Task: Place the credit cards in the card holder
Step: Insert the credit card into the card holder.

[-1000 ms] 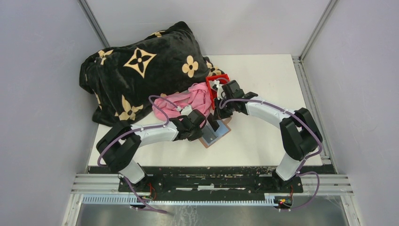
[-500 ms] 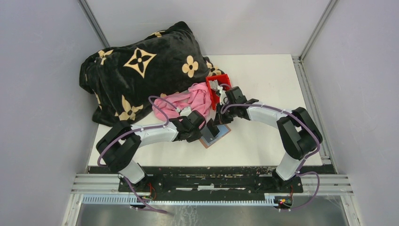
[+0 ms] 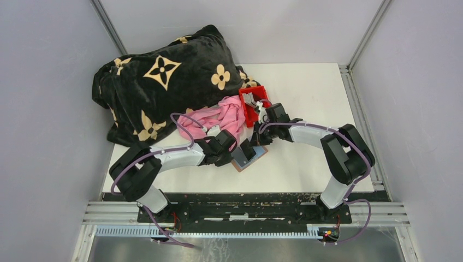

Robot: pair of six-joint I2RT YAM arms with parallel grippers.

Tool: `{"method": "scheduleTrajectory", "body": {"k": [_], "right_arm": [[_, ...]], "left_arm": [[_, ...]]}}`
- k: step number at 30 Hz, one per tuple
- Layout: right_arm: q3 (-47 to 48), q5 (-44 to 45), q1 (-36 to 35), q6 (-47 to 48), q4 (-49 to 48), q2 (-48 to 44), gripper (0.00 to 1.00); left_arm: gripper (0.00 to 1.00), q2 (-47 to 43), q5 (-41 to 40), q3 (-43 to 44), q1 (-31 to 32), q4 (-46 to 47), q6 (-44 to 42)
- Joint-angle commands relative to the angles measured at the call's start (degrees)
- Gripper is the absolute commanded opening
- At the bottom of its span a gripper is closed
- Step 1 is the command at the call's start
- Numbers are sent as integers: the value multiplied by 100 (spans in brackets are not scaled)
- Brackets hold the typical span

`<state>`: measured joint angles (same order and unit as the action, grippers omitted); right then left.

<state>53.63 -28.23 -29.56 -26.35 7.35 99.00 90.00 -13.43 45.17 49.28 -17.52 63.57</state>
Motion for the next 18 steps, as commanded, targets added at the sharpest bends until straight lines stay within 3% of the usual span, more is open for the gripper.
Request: {"method": "scheduleTrajectory", "body": {"k": [1,18], "right_arm": [[-102,-21,111,-28,-277,-56,1],[-522,-410,128,-367,-770,122,1]], "left_arm": [[6,-129,-143,-299,51,-463,114],[6,281,16,-366,143,-218,166]]}}
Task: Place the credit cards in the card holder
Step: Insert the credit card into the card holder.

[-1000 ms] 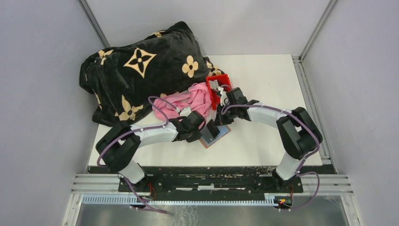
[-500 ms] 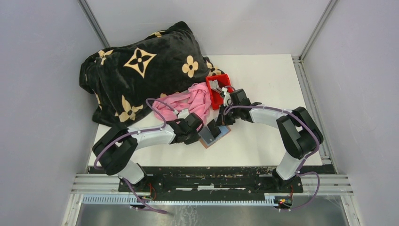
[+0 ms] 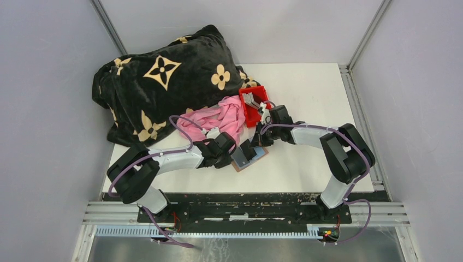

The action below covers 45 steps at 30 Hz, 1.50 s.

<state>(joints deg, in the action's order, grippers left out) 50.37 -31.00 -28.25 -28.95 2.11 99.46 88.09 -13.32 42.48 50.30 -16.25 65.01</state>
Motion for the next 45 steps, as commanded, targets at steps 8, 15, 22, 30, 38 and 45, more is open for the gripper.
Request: {"method": "scheduleTrajectory", "body": {"k": [8,15,22,30,38,45], "right_arm": [[-549,-88,-3,-304,-482,-80,1],[-829,-35,3,-411,-600,-179,1],[-1060,-7,2,-456,-684,-251,1],[-1177,-114,-1,-532,-847,-139,1],[-1187,-72,-2,-567,-856,-52,1],[-1278,39,-18,-780,-968,40,1]], "left_arm": [[5,585,-26,-120,38,-379,16],[5,642,-66,-162,40,-409,47],[4,788,-122,-147,37,-462,9],[4,1058,-206,-54,41,-467,-117],[3,1304,-207,92,37,-460,-234],[3,1373,-161,112,36,-378,-261]]}}
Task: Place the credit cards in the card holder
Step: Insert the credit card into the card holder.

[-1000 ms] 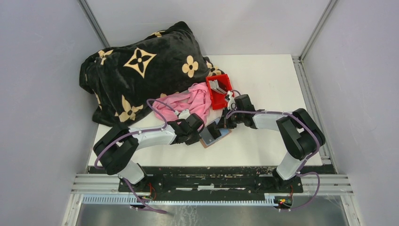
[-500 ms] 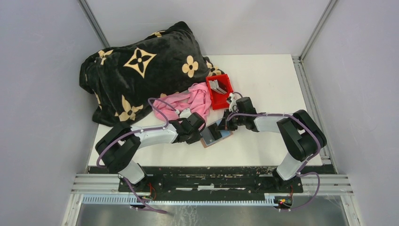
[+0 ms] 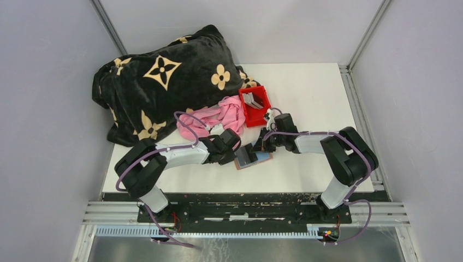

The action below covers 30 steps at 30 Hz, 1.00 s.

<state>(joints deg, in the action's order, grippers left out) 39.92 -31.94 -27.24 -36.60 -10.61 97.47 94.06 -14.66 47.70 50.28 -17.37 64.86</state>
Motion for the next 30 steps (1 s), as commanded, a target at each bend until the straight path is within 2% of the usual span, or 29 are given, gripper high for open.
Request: {"method": "scheduleTrajectory", "body": {"k": [1,5,13,15,19,30], "right_arm": [[-238,146,-140,-44,288,252,1],[-160,340,-380,-90,426,282,4],[431,1084,-638,460,1898,-110,44],[539,1220,-639,520,2136,-180,50],[670,1489,-635,544,2476,-319,53],[990,1826,-739,566,3202,-520,53]], "left_arm": [[3,784,-7,-416,49,-248,-246],[3,836,49,-407,60,-153,-237],[3,840,38,-340,107,-93,-182],[3,789,31,-361,112,-94,-153],[3,666,-6,-440,127,-92,-100],[3,566,52,-458,258,40,-108]]}}
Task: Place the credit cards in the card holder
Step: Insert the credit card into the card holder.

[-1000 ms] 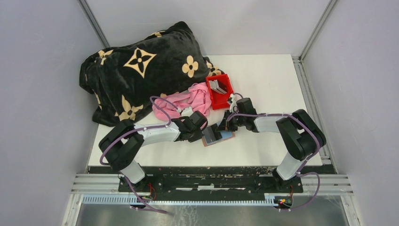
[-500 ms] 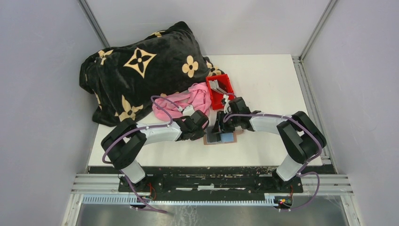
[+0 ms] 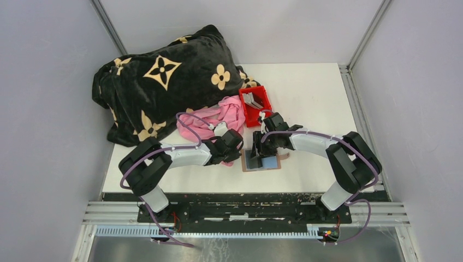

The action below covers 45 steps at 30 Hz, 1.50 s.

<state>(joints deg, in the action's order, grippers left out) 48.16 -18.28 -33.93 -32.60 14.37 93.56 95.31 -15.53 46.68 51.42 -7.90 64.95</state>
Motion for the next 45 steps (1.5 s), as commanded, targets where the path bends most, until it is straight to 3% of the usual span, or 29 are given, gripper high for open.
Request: {"method": "scheduleTrajectory", "body": {"k": [1,9,17,28,33,40,45], "right_arm": [[191,492,-82,164,733,-135,53],[427,305,-100,62,706,-305,53],[986,412,-97,82,1280,-473,52],[821,596,-105,118,1381,-528,49],[782,961,-111,285,1548,-609,39],[619,1262,-105,362,1573,-516,9],[580,1408,-105,381,1513,-375,2]], "left_arm": [[3,451,144,-336,162,-906,-132],[3,433,208,-340,256,-808,-159],[3,275,251,-483,307,-635,-139],[3,-41,179,-702,375,-502,-122],[3,-150,171,-733,378,-523,-169],[3,-125,255,-737,473,-456,-184],[3,12,321,-629,602,-437,-244]]}}
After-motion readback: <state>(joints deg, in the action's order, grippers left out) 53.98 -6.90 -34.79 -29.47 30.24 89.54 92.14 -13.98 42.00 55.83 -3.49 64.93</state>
